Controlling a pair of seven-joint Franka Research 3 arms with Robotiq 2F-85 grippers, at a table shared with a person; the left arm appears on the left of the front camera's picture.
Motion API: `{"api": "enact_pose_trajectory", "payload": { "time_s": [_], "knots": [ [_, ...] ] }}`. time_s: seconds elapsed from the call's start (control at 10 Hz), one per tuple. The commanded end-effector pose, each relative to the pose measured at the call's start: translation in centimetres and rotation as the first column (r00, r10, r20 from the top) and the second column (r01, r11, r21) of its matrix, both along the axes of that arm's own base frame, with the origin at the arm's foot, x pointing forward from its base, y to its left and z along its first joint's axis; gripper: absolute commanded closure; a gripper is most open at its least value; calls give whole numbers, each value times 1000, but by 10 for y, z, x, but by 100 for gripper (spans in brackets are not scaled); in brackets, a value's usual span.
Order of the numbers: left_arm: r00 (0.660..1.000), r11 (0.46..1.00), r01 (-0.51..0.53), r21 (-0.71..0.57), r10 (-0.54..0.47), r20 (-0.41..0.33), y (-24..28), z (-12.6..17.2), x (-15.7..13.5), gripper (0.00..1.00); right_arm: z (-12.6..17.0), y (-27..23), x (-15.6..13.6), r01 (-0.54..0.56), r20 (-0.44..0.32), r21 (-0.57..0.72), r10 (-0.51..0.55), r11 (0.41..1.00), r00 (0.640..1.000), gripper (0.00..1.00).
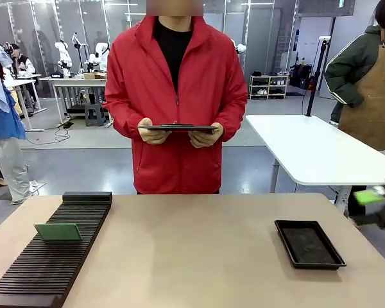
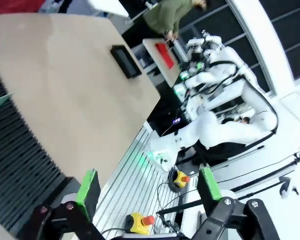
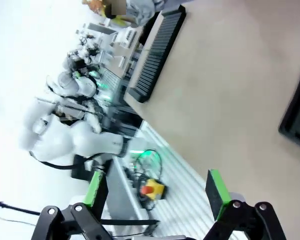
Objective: Inspect the PCB.
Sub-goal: Pick up the Blank PCB and present it to the human.
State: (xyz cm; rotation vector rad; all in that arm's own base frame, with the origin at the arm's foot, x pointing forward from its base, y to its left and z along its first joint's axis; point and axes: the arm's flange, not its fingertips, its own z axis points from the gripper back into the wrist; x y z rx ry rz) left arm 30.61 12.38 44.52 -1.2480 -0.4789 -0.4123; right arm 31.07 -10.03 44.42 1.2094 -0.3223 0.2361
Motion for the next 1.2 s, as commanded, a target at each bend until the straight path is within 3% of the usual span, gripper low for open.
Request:
{"api": "enact_pose_trajectory", "payload": {
  "time_s": [0.0, 0.1, 0.3, 0.5, 0.7, 0.9, 1.1],
  "knots": [
    [1000, 999, -9, -53, 10, 5, 49, -19, -9, 0, -31, -46, -16, 26, -48, 100, -21, 995, 999, 0],
    [997, 995, -74, -71, 74, 1, 82, -28, -25, 0, -45, -70, -33, 69, -68, 135, -61, 988, 996, 0],
    [965, 967, -221, -124, 198, -173, 123, -49, -42, 0, -65, -94, -56, 113, -52, 173, -106, 978, 993, 0],
    [931, 946, -304, -113, 271, -243, 153, -62, -62, 0, -78, -108, -76, 135, -53, 187, -127, 973, 990, 0],
    [918, 937, -338, -92, 306, -251, 164, -60, -73, 0, -82, -117, -84, 147, -44, 190, -141, 971, 989, 0],
    [926, 938, -334, -92, 308, -218, 158, -55, -67, 0, -84, -113, -76, 132, -35, 187, -128, 973, 991, 0],
    [915, 930, -356, -87, 328, -235, 166, -71, -75, 0, -82, -116, -84, 178, -61, 200, -169, 963, 984, 0]
  ]
}}
